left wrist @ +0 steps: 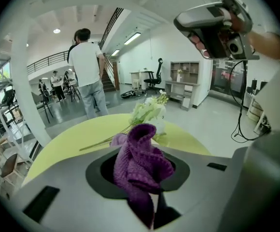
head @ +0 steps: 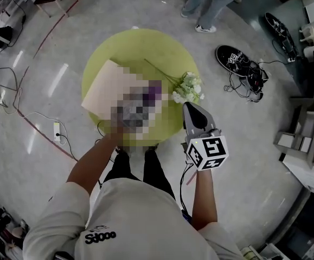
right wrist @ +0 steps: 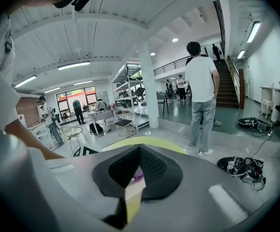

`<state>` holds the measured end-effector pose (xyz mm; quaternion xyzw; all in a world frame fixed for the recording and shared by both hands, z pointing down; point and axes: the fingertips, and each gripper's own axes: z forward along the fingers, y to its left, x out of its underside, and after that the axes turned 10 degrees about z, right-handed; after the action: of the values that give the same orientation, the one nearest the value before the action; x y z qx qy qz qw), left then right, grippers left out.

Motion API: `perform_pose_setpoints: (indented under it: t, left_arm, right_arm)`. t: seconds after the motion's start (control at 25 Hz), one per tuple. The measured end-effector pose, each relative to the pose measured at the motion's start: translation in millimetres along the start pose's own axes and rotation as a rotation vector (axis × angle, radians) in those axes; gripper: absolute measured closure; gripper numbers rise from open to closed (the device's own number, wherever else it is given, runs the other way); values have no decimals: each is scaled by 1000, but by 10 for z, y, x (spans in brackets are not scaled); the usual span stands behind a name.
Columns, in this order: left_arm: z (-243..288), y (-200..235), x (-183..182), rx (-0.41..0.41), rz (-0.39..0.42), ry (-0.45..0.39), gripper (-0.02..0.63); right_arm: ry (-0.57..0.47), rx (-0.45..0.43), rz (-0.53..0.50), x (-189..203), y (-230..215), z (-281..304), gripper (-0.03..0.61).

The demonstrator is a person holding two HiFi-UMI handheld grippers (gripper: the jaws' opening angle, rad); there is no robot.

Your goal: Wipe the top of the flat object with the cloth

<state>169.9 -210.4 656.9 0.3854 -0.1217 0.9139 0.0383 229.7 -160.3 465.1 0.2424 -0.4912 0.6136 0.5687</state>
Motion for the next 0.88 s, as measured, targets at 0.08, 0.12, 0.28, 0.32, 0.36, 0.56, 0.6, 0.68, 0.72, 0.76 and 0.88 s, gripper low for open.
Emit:
perform_pose_setpoints:
  t: [0.08, 0.12, 0.28, 0.32, 0.36, 0.56, 0.6, 0.68, 0.72, 0.76, 0.88]
  left_arm:
    - [59, -151, -83, 28, 9, -8, 505]
    - [84, -229, -125, 43, 22, -11, 505]
    - [130, -521, -221, 111, 97, -7, 505]
    - [133, -557, -223, 118, 105, -5, 505]
    - [133, -575, -220, 121, 106, -5, 505]
    - [43, -517, -171, 118, 43, -22, 505]
    - [13, -481, -144, 110, 26, -24, 505]
    - [-53, -390, -61, 89, -4, -21, 505]
    - [-89, -335, -13, 77, -18, -19, 505]
    - [-127, -277, 36, 65, -31, -18, 505]
    - [-240, -100, 191, 25, -67, -11, 505]
  right_arm:
    - [-5, 19, 5, 34, -42, -101, 569]
    - [-8, 27, 8, 44, -61, -149, 569]
    - [-11, 51, 21, 94, -107, -306, 569]
    - [-9, 55, 24, 113, -117, -329, 569]
    - [-6, 58, 26, 134, -125, -346, 569]
    - [2, 51, 25, 167, -97, -321, 569]
    - [3, 45, 22, 163, -76, -298, 569]
    - [5, 29, 16, 157, -22, -232, 569]
    - [7, 20, 15, 154, 9, -190, 569]
    - [8, 10, 14, 155, 41, -143, 569]
    - [18, -17, 9, 180, 138, 3, 569]
